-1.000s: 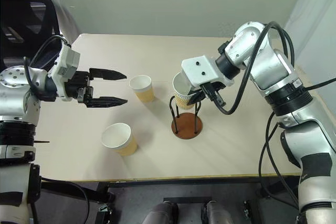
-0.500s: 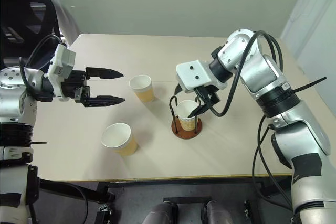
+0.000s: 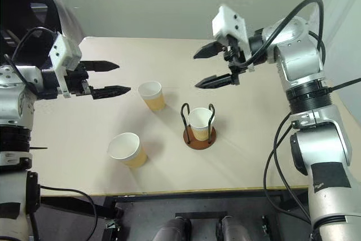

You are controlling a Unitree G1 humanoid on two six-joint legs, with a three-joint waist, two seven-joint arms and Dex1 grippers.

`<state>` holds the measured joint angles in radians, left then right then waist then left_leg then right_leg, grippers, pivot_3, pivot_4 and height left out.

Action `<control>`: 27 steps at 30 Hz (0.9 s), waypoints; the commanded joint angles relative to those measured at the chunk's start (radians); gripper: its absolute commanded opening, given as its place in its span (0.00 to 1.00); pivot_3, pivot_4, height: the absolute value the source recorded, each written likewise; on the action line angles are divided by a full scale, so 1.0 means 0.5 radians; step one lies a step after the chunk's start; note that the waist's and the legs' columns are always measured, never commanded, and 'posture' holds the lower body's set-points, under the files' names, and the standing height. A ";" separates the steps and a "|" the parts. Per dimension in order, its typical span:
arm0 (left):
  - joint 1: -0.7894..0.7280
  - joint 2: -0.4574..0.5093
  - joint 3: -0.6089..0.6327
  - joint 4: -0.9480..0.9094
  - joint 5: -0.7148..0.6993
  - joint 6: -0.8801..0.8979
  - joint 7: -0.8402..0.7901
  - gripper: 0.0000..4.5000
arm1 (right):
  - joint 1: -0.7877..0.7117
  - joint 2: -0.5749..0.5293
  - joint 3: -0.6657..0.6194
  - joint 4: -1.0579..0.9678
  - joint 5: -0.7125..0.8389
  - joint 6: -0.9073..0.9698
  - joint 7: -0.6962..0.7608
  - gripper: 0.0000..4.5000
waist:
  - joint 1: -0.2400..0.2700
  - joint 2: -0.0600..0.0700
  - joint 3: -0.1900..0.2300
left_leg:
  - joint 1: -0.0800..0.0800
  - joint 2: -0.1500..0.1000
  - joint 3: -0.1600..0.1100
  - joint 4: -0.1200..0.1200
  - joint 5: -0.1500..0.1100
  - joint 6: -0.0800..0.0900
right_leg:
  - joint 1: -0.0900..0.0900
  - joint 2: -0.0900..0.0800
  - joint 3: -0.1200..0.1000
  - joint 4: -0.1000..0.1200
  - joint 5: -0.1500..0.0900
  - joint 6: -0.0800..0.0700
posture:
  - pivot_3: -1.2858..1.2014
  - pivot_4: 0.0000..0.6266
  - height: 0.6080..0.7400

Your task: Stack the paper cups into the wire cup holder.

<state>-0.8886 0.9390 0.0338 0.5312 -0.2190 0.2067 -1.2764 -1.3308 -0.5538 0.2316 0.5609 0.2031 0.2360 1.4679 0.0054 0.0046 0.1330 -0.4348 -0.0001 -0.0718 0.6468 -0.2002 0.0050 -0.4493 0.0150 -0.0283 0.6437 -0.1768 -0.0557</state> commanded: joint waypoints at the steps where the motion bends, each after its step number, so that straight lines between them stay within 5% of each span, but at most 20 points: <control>1: 0.016 0.083 -0.068 0.072 0.190 -0.264 0.022 1.00 | -0.024 -0.038 -0.107 0.132 0.002 -0.180 0.040 0.89 | 0.001 0.000 0.000 | 0.000 0.000 0.000 0.000 0.000 0.000 | -0.001 0.000 0.000 0.000 0.000 0.001 | 0.52 0.24 1.00; 14: -0.345 0.111 -0.314 0.589 0.611 -0.932 -0.033 1.00 | 0.027 -0.150 -0.115 0.433 -0.119 -0.399 0.127 0.89 | 0.016 0.000 0.000 | -0.002 0.000 -0.001 0.000 -0.001 -0.001 | -0.002 0.000 0.000 0.001 0.009 0.011 | 0.52 0.24 1.00; 27: -0.698 -0.106 -0.680 0.995 1.114 -1.468 0.212 1.00 | -0.015 -0.190 -0.105 0.465 -0.192 -0.405 0.173 0.89 | 0.014 0.000 0.000 | -0.002 -0.001 0.000 -0.002 -0.001 -0.001 | -0.002 0.000 0.000 -0.002 0.012 0.015 | 0.52 0.24 1.00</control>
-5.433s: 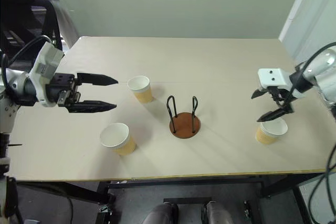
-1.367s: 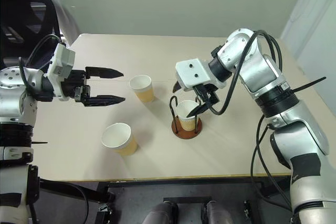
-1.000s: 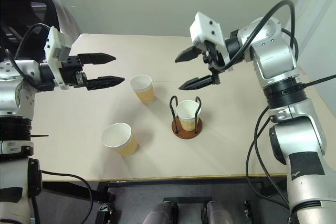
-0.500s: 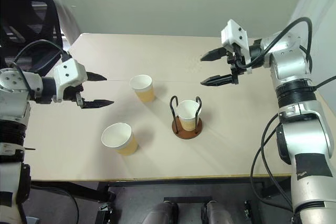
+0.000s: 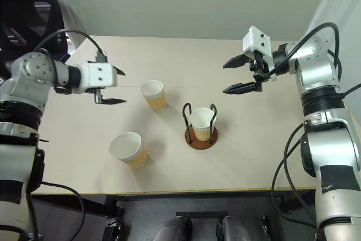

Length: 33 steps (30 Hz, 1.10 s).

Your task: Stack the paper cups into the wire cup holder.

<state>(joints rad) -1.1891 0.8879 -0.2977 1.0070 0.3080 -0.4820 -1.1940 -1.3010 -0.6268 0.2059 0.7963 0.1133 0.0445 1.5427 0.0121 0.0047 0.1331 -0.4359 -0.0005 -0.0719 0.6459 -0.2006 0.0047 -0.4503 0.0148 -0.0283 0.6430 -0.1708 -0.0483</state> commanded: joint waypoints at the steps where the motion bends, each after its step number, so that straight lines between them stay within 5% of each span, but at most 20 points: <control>1: -0.113 -0.025 -0.030 0.067 0.078 -0.112 0.070 1.00 | -0.079 -0.047 -0.054 -0.001 -0.017 -0.023 0.026 0.89 | 0.000 0.000 0.000 | -0.001 0.000 0.000 0.000 0.000 0.000 | 0.000 0.000 0.000 -0.001 0.000 0.001 | 0.52 0.24 1.00; 33: -0.252 -0.376 -0.296 0.536 0.519 -0.323 0.779 1.00 | -0.021 -0.095 -0.083 -0.175 -0.015 0.034 0.015 0.89 | 0.010 0.000 0.000 | 0.000 -0.001 0.001 0.002 0.002 0.002 | 0.002 0.000 0.000 0.000 0.003 0.005 | 0.52 0.24 1.00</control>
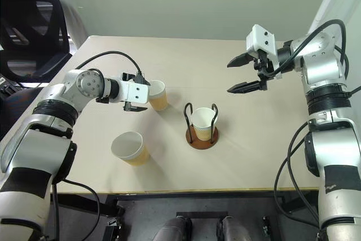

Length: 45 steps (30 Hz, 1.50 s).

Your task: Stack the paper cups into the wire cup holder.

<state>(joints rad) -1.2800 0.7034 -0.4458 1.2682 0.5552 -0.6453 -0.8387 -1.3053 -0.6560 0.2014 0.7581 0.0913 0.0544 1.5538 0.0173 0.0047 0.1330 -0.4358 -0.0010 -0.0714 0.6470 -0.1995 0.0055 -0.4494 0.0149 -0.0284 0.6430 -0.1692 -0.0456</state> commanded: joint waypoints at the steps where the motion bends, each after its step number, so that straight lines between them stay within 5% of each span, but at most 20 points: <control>1: -0.070 -0.015 -0.006 0.021 0.033 0.008 0.086 1.00 | -0.009 -0.038 -0.075 -0.109 0.030 0.019 -0.007 0.89 | 0.000 0.000 0.000 | 0.000 0.000 0.000 0.000 0.000 0.000 | 0.000 0.000 0.000 0.000 0.000 0.000 | 0.52 0.24 1.00; 7: -0.060 -0.057 -0.020 0.054 0.055 0.026 0.068 1.00 | 0.010 -0.046 -0.084 -0.182 0.036 0.050 -0.011 0.89 | 0.003 0.000 0.000 | 0.000 0.000 0.001 0.000 0.001 0.000 | 0.000 0.000 0.000 0.000 0.001 0.001 | 0.52 0.24 1.00; 9: -0.059 -0.062 -0.015 0.057 0.048 0.018 0.042 0.92 | 0.019 -0.048 -0.088 -0.192 0.034 0.053 -0.010 0.90 | 0.003 0.000 0.000 | 0.000 0.000 0.000 0.001 0.001 0.000 | 0.001 0.000 0.000 0.000 0.001 0.001 | 0.52 0.24 1.00; 21: -0.051 -0.018 0.026 0.031 -0.006 -0.042 -0.107 0.01 | 0.009 -0.050 -0.076 -0.060 -0.029 -0.057 -0.024 0.90 | 0.005 0.000 0.000 | 0.001 -0.001 0.001 0.002 0.002 0.002 | 0.002 0.000 0.000 0.000 0.002 0.004 | 0.52 0.24 1.00; 31: -0.086 0.096 0.103 -0.027 -0.159 -0.061 -0.546 0.01 | -0.046 0.002 -0.138 0.174 0.004 -0.227 -0.039 0.90 | 0.005 0.000 0.000 | 0.000 -0.001 0.000 0.002 0.002 0.002 | 0.002 0.000 0.001 0.000 0.003 0.004 | 0.52 0.24 1.00; 40: -0.332 0.088 0.386 -0.178 -0.580 0.402 -1.344 0.01 | -0.097 -0.039 -0.143 0.527 -0.018 -0.549 0.103 0.90 | 0.020 0.000 0.000 | -0.002 -0.002 0.000 0.002 0.002 0.005 | 0.002 -0.001 0.001 -0.002 0.003 0.004 | 0.52 0.24 1.00; 45: -0.428 0.073 0.345 -0.368 -0.795 0.688 -1.552 0.01 | -0.038 -0.108 0.014 0.536 0.124 -0.580 0.121 0.90 | 0.018 0.000 0.000 | -0.003 -0.002 0.000 0.001 0.001 0.006 | 0.002 -0.002 0.001 -0.004 0.003 0.004 | 0.52 0.24 1.00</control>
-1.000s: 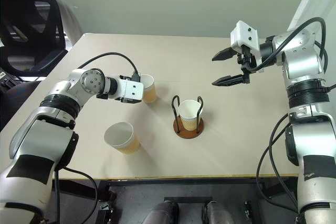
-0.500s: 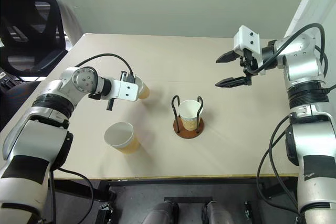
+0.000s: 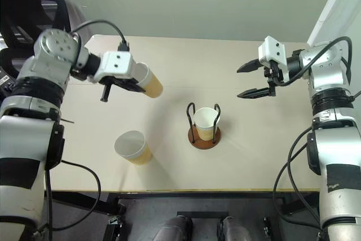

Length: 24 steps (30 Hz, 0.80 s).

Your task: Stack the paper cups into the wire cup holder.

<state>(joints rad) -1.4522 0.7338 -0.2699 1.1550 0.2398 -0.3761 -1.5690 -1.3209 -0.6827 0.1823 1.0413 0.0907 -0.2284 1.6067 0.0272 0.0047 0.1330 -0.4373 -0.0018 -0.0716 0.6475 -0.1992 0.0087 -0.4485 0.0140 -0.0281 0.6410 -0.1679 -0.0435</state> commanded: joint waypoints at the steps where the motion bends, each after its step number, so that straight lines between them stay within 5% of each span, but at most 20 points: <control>1: -0.092 0.014 -0.045 -0.189 -0.223 0.206 -0.091 0.01 | 0.011 -0.081 0.107 -0.060 0.185 0.009 0.015 0.90 | -0.003 0.000 0.000 | 0.000 0.000 0.002 0.000 0.000 0.000 | 0.000 0.001 0.000 0.000 0.000 0.000 | 0.52 0.24 1.00; 10: -0.148 0.068 -0.350 -0.501 -0.634 0.531 -0.091 0.01 | 0.101 -0.354 0.533 -0.392 0.706 0.217 0.015 0.90 | -0.012 0.002 0.001 | 0.000 0.003 0.006 0.000 0.000 0.001 | 0.001 0.001 0.000 0.000 0.000 0.002 | 0.52 0.24 1.00; 24: -0.166 0.108 -0.625 -0.745 -1.010 0.757 -0.091 0.01 | -0.046 -0.455 0.590 -0.561 1.199 0.696 0.015 0.90 | -0.024 0.002 0.001 | -0.001 0.003 0.005 0.002 -0.001 0.006 | 0.004 0.001 0.001 -0.006 -0.004 0.005 | 0.52 0.24 1.00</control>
<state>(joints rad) -1.5057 0.7706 -0.5813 0.8220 -0.2337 -0.0107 -1.5823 -1.3095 -0.8967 0.4923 0.7621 0.6572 0.1020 1.6105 0.0150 0.0056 0.1336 -0.4381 -0.0003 -0.0686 0.6485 -0.1995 0.0116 -0.4466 0.0149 -0.0277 0.6375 -0.1697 -0.0407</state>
